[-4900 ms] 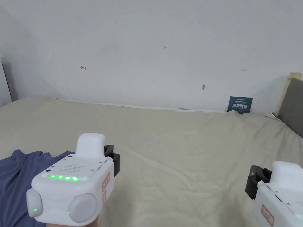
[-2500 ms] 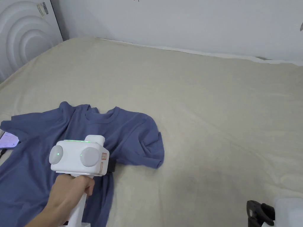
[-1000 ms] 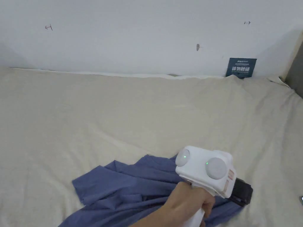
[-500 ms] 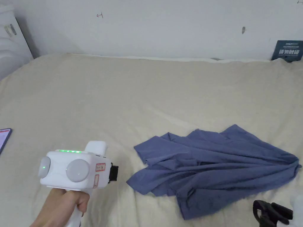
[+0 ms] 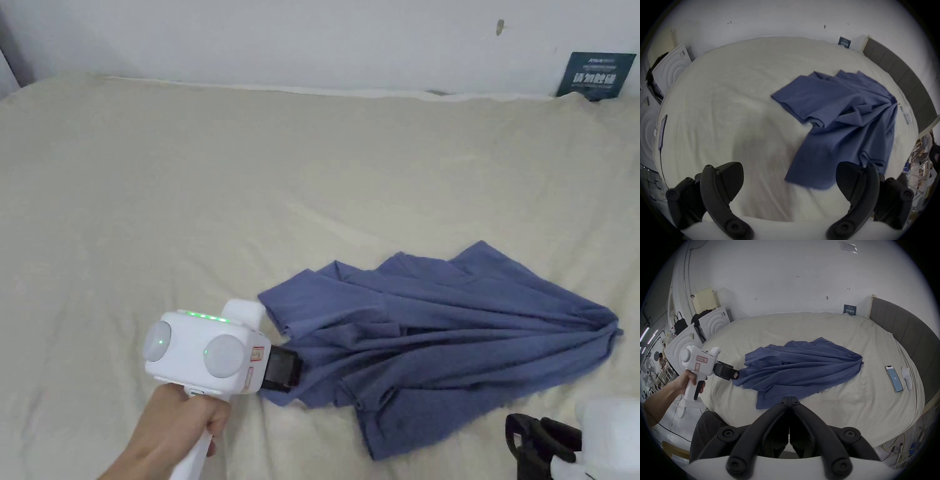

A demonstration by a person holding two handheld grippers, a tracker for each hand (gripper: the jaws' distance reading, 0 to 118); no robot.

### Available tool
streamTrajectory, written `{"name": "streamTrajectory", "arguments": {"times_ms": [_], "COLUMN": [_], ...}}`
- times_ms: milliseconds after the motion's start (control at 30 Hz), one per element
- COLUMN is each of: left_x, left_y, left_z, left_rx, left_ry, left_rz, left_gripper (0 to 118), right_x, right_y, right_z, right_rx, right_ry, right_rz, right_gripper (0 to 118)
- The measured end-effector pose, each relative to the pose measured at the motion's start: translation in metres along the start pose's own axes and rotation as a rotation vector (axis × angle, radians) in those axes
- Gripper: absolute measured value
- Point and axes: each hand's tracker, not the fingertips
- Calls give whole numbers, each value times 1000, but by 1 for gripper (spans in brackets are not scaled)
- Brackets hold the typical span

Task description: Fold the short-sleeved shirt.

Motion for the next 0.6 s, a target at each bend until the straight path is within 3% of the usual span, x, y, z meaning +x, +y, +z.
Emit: {"name": "streamTrajectory", "arguments": {"times_ms": [33, 133, 167, 200, 300, 433, 467, 600], "left_x": [4, 19, 20, 14, 9, 5, 4, -3], "left_y": [1, -18, -17, -26, -37, -44, -39, -40], "left_z": [1, 25, 29, 34, 40, 43, 41, 39], "left_rx": [-6, 33, 39, 9, 11, 17, 135, 152], "left_ry": [3, 27, 7, -44, -79, -89, -123, -151], "left_rz": [-2, -89, -107, -47, -14, 18, 24, 53], "left_gripper": [66, 45, 23, 9, 8, 8, 8, 8], "right_x": [2, 8, 8, 8, 3, -11, -14, -30], "right_y": [0, -2, -1, 0, 5, 36, 48, 104], "right_z": [-1, -4, -5, -7, -11, -37, -48, -102], "right_rx": [-6, -3, -7, -12, -7, 2, 4, 21], "right_ry": [-4, -7, -6, 0, 10, 27, 35, 55], "right_rz": [-4, -9, -11, -12, 16, 127, 133, 168], "right_gripper": [0, 0, 0, 0, 0, 0, 0, 0]}}
